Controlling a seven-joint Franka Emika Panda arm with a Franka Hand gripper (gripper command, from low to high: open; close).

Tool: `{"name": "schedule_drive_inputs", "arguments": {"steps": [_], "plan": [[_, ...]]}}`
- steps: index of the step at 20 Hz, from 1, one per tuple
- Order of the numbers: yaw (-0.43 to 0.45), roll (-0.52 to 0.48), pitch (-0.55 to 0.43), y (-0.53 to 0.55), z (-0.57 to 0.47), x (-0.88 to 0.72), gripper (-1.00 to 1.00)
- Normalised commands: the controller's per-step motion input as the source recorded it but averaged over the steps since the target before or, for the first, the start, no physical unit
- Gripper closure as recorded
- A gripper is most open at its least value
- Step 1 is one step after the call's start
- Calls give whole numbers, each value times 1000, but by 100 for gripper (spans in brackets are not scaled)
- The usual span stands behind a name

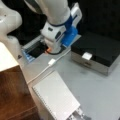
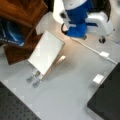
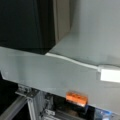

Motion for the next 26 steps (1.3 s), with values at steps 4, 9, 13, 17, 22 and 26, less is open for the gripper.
{"name": "schedule_drive_inputs", "arguments": {"steps": [4, 9, 13, 17, 22, 26], "plan": [[-18, 371, 25, -80, -113, 456, -100], [-27, 281, -55, -11, -177, 305, -100], [-63, 227, -77, 60, -171, 184, -100], [-102, 180, -101, 185, -189, 130, -100], [-114, 139, -143, 250, -239, 43, -100], [-98, 144, -185, 83, -233, -80, -100]]}}
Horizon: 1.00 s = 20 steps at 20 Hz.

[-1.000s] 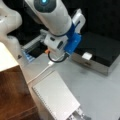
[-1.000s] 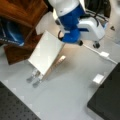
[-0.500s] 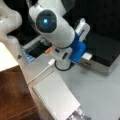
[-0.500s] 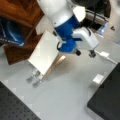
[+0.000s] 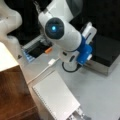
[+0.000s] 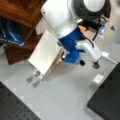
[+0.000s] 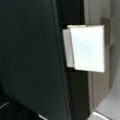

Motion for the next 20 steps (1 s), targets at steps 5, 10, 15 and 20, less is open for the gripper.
{"name": "schedule_drive_inputs", "arguments": {"steps": [5, 10, 15, 20], "plan": [[-112, 175, -205, -3, -266, -164, -100], [-157, 200, -204, 41, -316, -198, -100], [-185, 162, -211, 92, -373, -222, -100], [-168, 155, -186, 131, -245, -174, -100]]}}
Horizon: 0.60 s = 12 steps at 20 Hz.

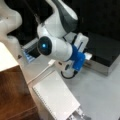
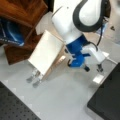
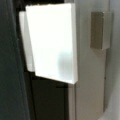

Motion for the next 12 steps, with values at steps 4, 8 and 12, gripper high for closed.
{"name": "schedule_drive_inputs", "arguments": {"steps": [4, 8, 12], "plan": [[-150, 128, -189, 134, -167, -100, -100], [-139, 138, -177, 120, -144, -63, -100], [-123, 133, -167, 81, -142, -39, -100]]}}
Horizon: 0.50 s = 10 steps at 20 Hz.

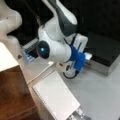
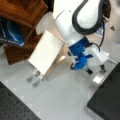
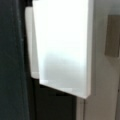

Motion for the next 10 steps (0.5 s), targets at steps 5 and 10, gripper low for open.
{"name": "schedule_drive_inputs", "arguments": {"steps": [5, 10], "plan": [[-107, 125, -131, 76, -132, 14, -100], [-33, 136, -120, 57, -111, 33, -100]]}}
